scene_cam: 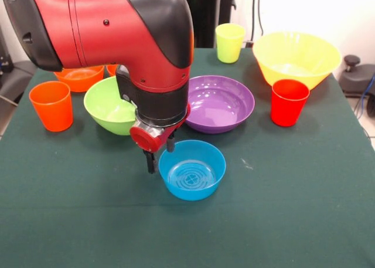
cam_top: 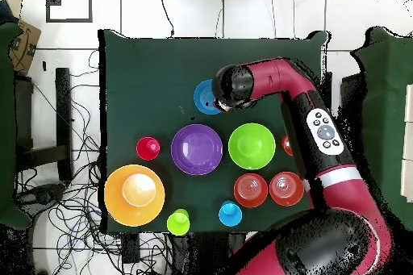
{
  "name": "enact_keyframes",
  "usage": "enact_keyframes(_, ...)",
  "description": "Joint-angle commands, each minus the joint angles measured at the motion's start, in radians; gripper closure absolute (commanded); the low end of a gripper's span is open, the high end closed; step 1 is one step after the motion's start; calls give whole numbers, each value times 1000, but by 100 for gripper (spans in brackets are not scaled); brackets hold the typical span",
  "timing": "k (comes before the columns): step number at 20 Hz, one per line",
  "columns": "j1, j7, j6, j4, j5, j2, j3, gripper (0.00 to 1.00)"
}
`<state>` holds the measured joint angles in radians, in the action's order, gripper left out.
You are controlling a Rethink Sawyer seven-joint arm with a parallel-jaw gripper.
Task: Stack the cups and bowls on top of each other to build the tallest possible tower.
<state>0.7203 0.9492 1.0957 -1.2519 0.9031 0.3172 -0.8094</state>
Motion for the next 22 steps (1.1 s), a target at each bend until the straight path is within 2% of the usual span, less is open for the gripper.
enact_keyframes(1,-48,-325,95,81,74,15,74,0)
enact_keyframes(7,-56,-348,106,88,68,17,80,0)
enact_keyframes(15,-67,-431,166,125,85,26,96,0)
enact_keyframes(22,-45,-495,185,131,88,42,92,0)
